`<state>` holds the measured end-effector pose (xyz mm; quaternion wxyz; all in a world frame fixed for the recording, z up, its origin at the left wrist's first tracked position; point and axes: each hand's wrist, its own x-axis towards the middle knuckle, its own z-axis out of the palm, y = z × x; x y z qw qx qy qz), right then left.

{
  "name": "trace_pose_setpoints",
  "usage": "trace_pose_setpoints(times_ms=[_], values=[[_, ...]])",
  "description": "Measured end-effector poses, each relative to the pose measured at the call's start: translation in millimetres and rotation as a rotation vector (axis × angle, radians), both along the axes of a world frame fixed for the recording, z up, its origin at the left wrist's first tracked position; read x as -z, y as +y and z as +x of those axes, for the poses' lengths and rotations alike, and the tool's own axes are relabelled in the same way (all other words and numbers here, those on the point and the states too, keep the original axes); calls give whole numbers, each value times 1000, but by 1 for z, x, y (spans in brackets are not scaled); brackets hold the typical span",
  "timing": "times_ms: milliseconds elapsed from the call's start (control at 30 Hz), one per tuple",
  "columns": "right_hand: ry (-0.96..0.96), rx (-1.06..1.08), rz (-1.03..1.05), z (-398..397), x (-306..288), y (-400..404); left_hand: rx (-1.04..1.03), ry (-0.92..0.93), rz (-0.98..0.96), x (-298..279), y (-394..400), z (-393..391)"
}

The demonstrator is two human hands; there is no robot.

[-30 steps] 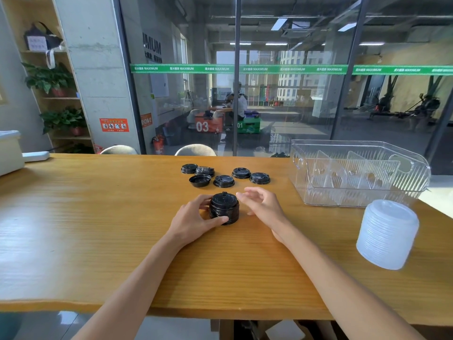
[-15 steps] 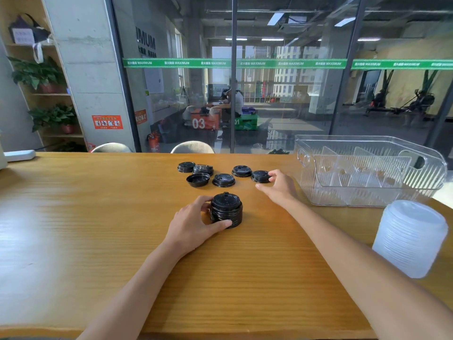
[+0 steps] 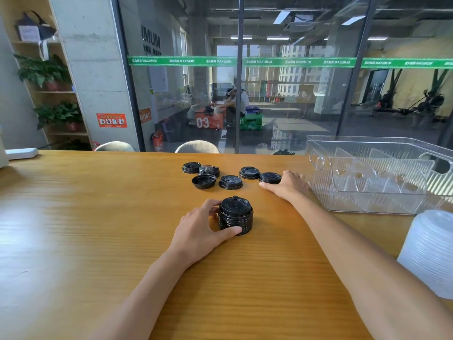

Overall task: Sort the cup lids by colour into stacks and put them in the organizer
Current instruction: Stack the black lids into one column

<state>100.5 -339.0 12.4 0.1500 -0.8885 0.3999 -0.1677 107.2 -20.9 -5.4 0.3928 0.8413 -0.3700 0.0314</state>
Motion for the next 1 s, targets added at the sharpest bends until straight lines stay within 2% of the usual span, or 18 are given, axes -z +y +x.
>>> trace_pose_setpoints(times_ms=[367,667,1000], values=[[-3,13,-72,23,6,7,5,10,9,0,1,1],[-110,-44,55,16,3,4,13,22,-3,-3,2,-3],[-216,-1,57,20,5,8,8,24,-8,-2,2,-1]])
